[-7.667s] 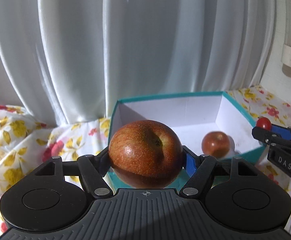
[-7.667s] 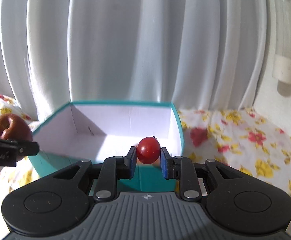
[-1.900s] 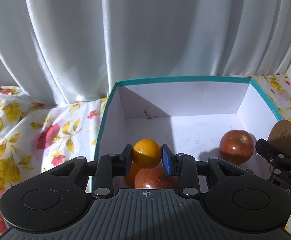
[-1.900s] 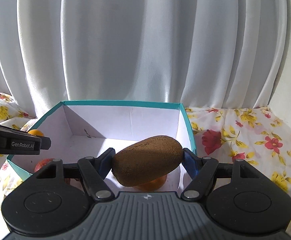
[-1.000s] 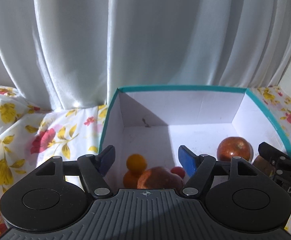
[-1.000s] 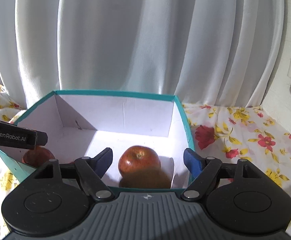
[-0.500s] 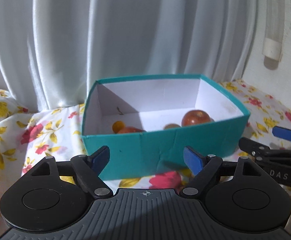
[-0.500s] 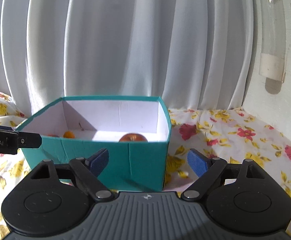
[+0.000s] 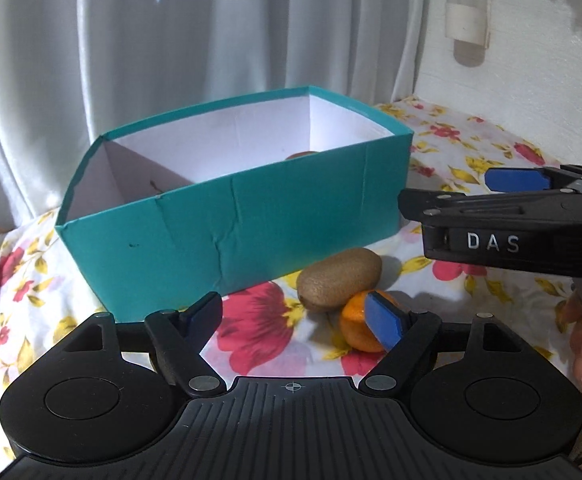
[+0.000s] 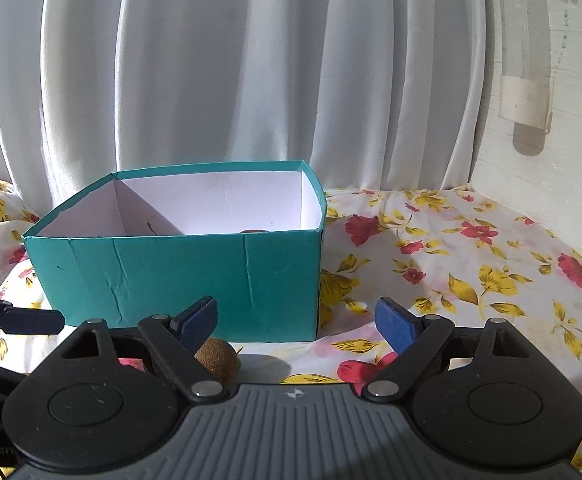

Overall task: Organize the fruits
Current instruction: 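Grasp a mandarin with the left tool while the right tool grasps the last kiwi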

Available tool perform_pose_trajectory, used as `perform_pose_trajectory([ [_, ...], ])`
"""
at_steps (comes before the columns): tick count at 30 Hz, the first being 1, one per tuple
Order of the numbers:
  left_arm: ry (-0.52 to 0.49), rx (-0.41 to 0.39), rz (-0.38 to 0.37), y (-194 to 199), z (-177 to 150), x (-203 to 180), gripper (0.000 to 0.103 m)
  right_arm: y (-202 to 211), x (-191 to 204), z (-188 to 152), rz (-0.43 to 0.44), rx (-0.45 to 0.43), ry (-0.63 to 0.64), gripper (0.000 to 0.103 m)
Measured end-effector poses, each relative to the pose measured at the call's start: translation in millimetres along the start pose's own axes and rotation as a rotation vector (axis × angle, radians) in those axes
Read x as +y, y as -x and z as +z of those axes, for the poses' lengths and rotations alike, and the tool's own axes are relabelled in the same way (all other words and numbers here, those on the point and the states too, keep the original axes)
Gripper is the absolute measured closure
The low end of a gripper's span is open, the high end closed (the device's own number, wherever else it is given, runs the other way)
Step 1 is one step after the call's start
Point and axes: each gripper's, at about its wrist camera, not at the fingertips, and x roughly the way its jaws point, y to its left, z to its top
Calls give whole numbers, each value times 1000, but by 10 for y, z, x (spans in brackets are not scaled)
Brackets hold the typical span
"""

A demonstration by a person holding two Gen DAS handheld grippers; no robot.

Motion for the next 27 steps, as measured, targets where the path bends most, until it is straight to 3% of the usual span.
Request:
perform_pose_trajectory([
  [17, -79, 58, -86, -356, -71, -313, 32, -21, -58, -30, -8, 26, -28, 16],
  [23, -92, 105, -115, -526, -87, -367, 52, -60, -34, -46, 2, 41, -25, 16],
  [27, -84, 105, -125, -567, -89, -357, 54, -86, -18, -65, 9, 51, -21, 16],
])
